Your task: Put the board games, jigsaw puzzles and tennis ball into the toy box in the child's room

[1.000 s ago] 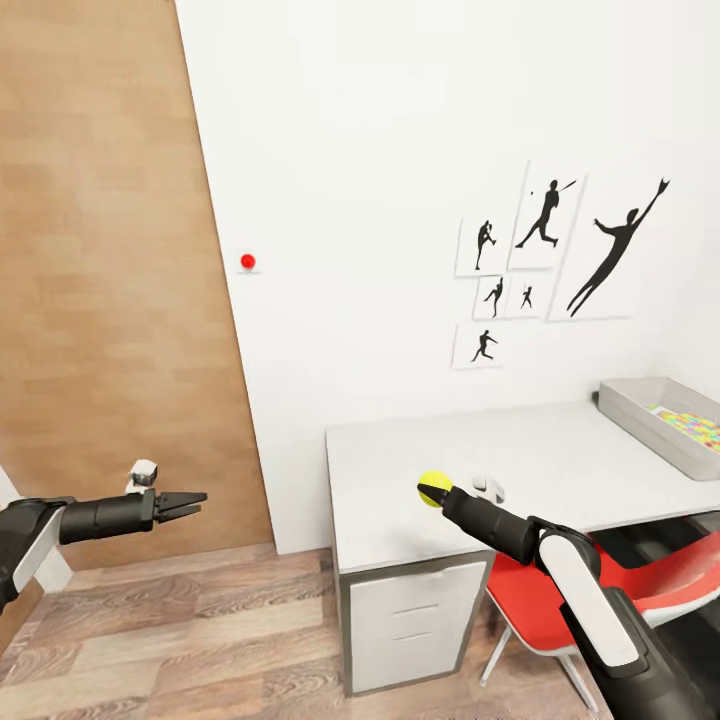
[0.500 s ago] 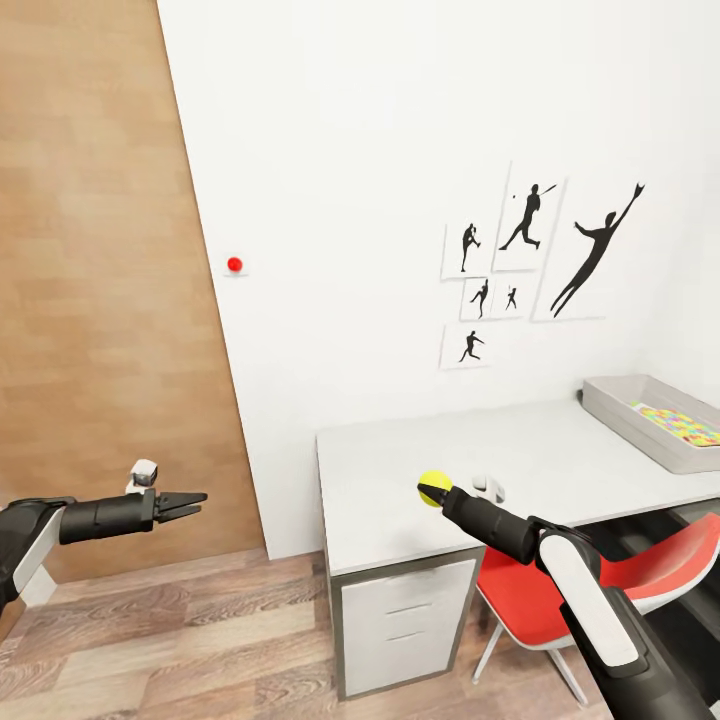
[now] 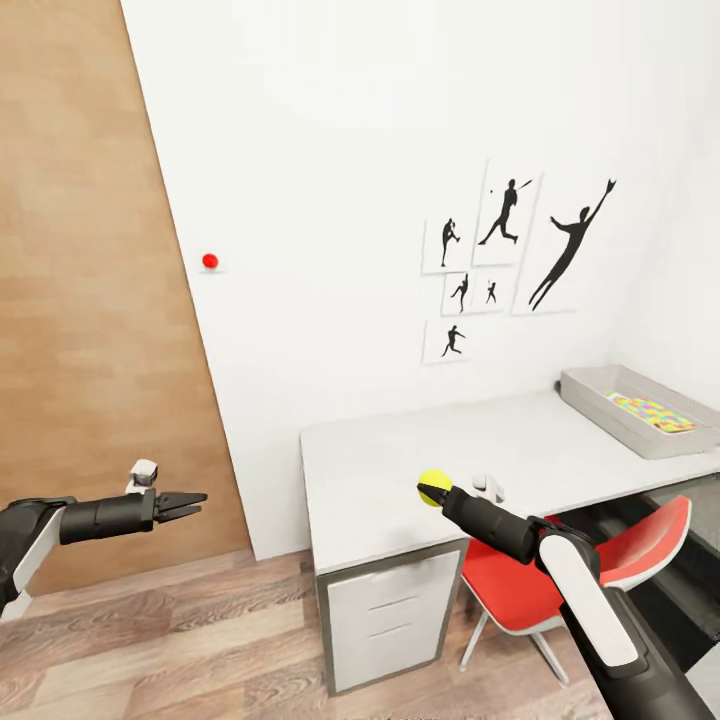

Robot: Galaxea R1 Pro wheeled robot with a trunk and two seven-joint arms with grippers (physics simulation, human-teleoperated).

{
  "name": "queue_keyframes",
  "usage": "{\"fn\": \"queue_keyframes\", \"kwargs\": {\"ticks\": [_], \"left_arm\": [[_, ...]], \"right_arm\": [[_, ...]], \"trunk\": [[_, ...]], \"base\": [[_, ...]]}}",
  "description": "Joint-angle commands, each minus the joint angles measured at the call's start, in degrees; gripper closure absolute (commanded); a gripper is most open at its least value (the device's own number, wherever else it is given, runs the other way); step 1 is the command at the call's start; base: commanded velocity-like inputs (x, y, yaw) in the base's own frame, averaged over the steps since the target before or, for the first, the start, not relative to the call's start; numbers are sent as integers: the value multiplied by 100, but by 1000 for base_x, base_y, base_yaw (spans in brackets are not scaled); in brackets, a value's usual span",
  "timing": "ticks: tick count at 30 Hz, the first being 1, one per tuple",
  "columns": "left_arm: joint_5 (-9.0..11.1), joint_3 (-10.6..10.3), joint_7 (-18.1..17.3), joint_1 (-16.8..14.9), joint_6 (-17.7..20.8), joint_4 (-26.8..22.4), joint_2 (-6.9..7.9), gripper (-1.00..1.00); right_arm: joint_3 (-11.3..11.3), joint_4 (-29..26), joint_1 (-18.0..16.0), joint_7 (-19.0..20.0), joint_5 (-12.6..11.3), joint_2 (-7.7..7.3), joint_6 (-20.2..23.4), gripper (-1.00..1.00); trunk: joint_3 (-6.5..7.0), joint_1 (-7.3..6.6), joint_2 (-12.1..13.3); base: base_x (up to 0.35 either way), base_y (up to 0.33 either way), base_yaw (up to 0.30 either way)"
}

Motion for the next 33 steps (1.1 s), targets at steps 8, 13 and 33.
{"fn": "queue_keyframes", "kwargs": {"ticks": [8,13,33], "left_arm": [[17,-1,-9,-3,61,-2,3,-100],[17,-1,-6,-3,57,-3,3,-100],[22,-17,0,-3,57,-5,-22,-100]], "right_arm": [[4,1,-7,122,5,-9,10,100],[4,1,-7,128,13,-4,10,100],[-536,-125,208,1200,-3,-100,80,100]], "trunk": [[-66,4,-14],[-97,4,-14],[-219,4,-14]], "base": [[0,0,-215],[0,0,-220],[0,0,-220]]}}
